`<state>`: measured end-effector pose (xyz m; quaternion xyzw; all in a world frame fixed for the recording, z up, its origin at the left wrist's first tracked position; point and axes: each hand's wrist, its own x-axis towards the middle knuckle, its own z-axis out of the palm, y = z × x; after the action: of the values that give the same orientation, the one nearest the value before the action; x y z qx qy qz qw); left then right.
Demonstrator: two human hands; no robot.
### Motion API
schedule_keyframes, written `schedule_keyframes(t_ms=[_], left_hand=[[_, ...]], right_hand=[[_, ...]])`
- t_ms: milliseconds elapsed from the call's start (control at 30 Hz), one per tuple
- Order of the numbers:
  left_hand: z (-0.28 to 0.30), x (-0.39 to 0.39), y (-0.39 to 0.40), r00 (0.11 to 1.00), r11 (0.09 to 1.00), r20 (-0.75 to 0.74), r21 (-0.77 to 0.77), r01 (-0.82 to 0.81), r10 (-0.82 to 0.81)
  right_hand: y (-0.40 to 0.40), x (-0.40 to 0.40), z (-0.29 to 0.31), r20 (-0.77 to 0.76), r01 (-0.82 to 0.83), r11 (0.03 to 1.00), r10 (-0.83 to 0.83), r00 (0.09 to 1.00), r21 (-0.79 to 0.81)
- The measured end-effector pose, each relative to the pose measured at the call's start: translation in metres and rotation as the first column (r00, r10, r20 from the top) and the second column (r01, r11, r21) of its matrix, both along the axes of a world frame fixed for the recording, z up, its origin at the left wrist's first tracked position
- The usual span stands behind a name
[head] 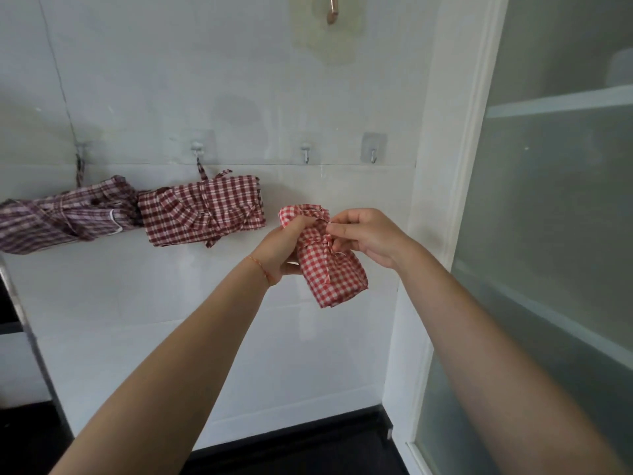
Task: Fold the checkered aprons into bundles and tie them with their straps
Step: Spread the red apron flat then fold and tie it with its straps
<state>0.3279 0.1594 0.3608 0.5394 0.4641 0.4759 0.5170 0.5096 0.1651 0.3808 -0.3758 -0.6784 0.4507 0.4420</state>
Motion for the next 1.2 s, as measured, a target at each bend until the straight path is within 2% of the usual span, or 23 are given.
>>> schedule_keyframes(t_ms=[100,167,267,333,400,500,600,733,1033,1200], left_hand=[[0.01,0.005,0.004,0.998,0.998,0.02,-0.007,-0.058,0.058],[0.016,0.008,0.006,0.994,0.995,0.053,-0.022,-0.093,0.094],[0.027,0.014,0.002,0.98,0.989,0.136,0.014,-0.147,0.144],[0.034,0.019,0.002,0.955,0.972,0.224,0.082,-0.219,0.197],[0.041,0.022,0.004,0.926,0.927,0.257,0.184,-0.328,0.276],[0.052,0.021,0.007,0.916,0.846,0.16,0.351,-0.401,0.368],[0.058,0.016,0.008,0.916,0.831,0.089,0.393,-0.393,0.391],[0.065,0.008,0.011,0.899,0.829,0.029,0.376,-0.415,0.437],[0.069,0.009,0.015,0.884,0.827,0.039,0.337,-0.45,0.465],[0.069,0.009,0.016,0.879,0.824,0.037,0.331,-0.46,0.476]], right_hand=[[0.009,0.009,0.011,-0.012,-0.114,0.993,0.114,0.993,-0.016],[0.014,0.008,0.02,0.015,-0.108,0.994,0.108,0.994,-0.003],[0.024,-0.002,0.033,0.088,0.05,0.997,-0.055,0.995,0.063],[0.032,-0.011,0.043,0.173,0.199,0.963,-0.23,0.958,0.181],[0.039,-0.02,0.053,0.181,0.272,0.922,-0.327,0.927,0.276],[0.048,-0.031,0.068,0.153,0.303,0.88,-0.378,0.913,0.365],[0.056,-0.038,0.079,0.141,0.328,0.858,-0.41,0.901,0.395],[0.067,-0.05,0.089,0.155,0.353,0.825,-0.457,0.876,0.441],[0.074,-0.057,0.098,0.215,0.341,0.8,-0.492,0.843,0.494],[0.072,-0.061,0.106,0.281,0.357,0.823,-0.506,0.815,0.442]])
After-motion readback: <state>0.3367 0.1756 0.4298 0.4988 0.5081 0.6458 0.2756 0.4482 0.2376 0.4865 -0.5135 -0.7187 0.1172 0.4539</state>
